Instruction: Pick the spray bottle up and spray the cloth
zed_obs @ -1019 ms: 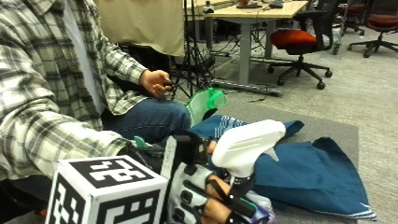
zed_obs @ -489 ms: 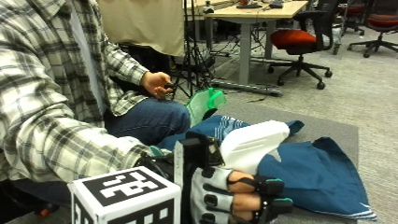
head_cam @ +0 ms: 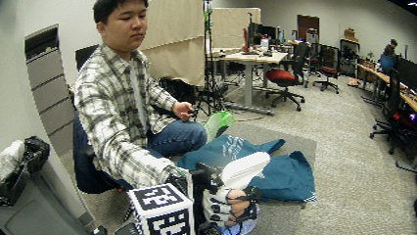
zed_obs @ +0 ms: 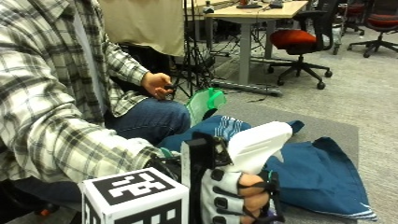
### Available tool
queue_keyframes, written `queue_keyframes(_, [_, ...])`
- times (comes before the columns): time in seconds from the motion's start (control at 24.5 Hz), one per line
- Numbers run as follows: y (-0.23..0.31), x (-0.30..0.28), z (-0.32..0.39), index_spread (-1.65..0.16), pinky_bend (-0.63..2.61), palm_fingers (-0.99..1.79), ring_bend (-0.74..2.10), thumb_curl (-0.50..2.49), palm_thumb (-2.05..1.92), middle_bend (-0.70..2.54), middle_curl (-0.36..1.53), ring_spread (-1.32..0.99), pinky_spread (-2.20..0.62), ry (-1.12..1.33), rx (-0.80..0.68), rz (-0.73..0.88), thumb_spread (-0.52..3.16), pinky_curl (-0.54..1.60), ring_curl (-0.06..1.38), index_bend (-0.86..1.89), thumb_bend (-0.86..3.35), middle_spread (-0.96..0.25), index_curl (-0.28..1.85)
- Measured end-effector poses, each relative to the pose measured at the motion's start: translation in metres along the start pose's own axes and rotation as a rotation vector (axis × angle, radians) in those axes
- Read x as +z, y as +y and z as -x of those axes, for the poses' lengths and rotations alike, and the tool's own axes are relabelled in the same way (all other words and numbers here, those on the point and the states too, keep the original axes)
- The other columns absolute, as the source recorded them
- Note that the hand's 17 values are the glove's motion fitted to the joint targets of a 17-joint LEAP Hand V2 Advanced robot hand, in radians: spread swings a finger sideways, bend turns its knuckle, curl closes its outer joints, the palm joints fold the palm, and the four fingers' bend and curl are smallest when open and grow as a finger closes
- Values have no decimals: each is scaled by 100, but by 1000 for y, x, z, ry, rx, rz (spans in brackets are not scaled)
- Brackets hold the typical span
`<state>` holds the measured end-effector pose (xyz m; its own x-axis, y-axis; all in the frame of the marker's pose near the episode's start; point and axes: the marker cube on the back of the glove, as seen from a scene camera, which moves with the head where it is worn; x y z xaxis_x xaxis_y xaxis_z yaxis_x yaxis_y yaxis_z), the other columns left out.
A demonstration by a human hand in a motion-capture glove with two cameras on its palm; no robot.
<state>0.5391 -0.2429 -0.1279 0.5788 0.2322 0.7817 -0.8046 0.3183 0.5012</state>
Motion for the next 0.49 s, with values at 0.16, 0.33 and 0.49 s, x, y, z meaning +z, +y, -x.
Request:
queue_keyframes(0.16, [-2,1,1,-29,38,120,54,65,109,39,41,-20,-10,19,0,-36,48,29,42,20,-2,-18,41])
queue_keyframes(0.33, [-1,-3,1,-29,37,125,55,67,109,42,44,-22,-13,36,-9,-18,39,30,44,21,-3,-20,44])
queue_keyframes(0.49, [-3,-4,2,-29,37,126,56,69,109,44,46,-23,-14,45,-15,-24,33,31,45,23,-3,-21,46])
